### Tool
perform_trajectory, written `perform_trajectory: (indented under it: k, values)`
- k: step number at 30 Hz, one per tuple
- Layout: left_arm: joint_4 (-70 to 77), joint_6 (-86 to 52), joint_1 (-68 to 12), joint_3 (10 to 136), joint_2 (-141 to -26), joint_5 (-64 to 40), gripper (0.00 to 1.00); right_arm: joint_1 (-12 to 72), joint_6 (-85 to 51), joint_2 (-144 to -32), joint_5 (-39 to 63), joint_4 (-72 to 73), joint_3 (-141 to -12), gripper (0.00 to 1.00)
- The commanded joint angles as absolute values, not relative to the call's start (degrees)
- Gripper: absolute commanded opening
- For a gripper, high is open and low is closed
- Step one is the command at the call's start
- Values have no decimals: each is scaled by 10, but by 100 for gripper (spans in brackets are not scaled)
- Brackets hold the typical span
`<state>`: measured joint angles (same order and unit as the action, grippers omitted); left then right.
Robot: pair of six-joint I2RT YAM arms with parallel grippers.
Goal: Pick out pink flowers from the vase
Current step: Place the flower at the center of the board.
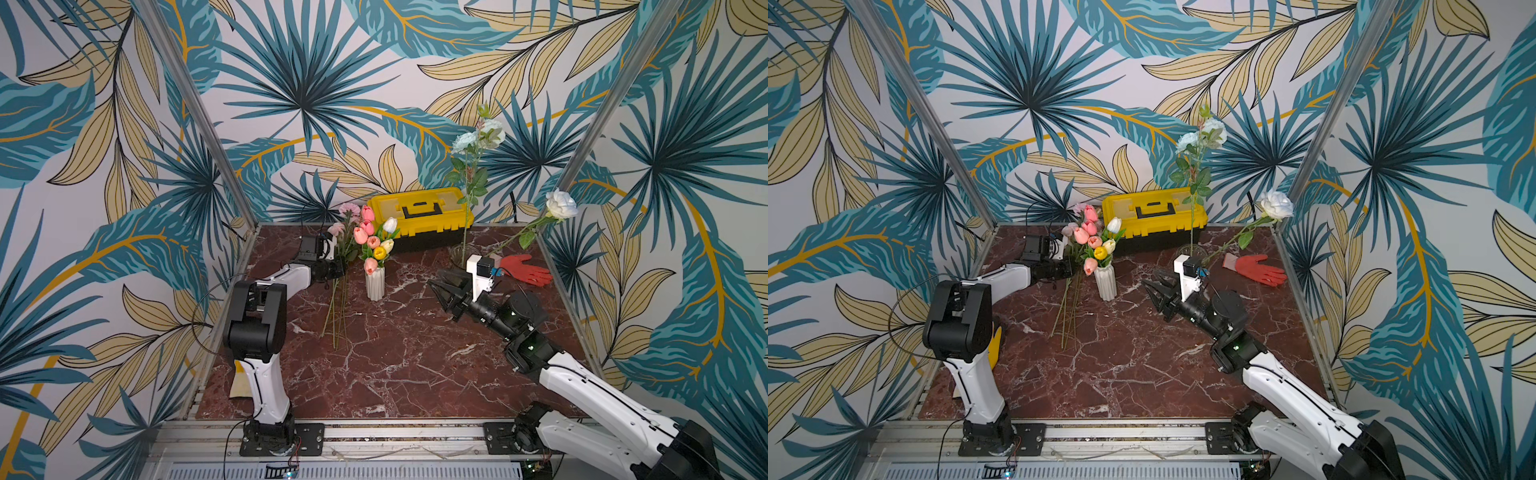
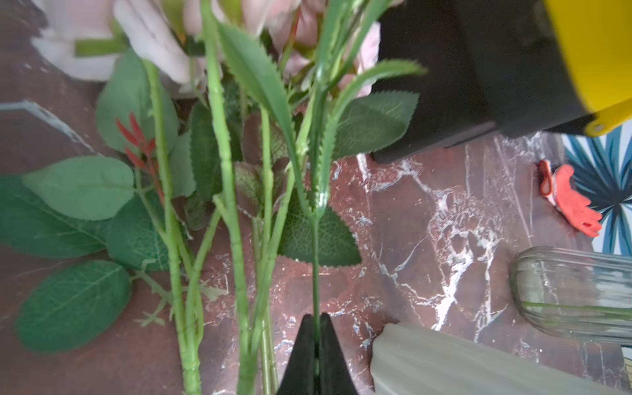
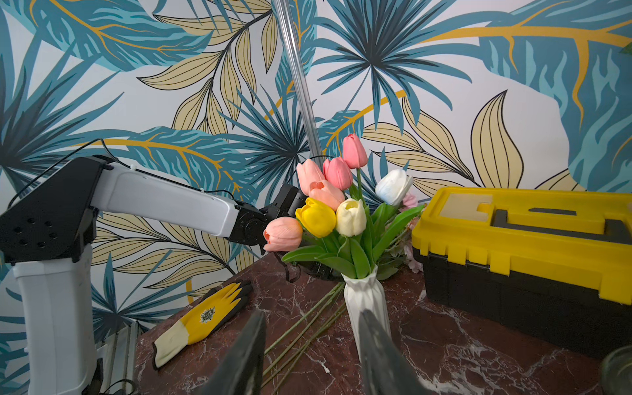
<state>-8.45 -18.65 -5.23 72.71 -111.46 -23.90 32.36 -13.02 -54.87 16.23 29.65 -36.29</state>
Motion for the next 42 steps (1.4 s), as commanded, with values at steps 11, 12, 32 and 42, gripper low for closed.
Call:
perform_trajectory:
  k: [11,12,32,42]
  values:
    - [-106,-234,-54,682,-988,-193,37,326,-95,-522,154,227,-374,45]
    - [-102,-240,-56,669,-965,-189,38,327,-91,-519,155,225,-375,45]
    - [-198,-272,-104,440,-524,-154,44,343,181,-680,215,229,-464,41]
    - [-302,-241,-106,478,-497,-169,46,367,214,-867,227,459,-484,40]
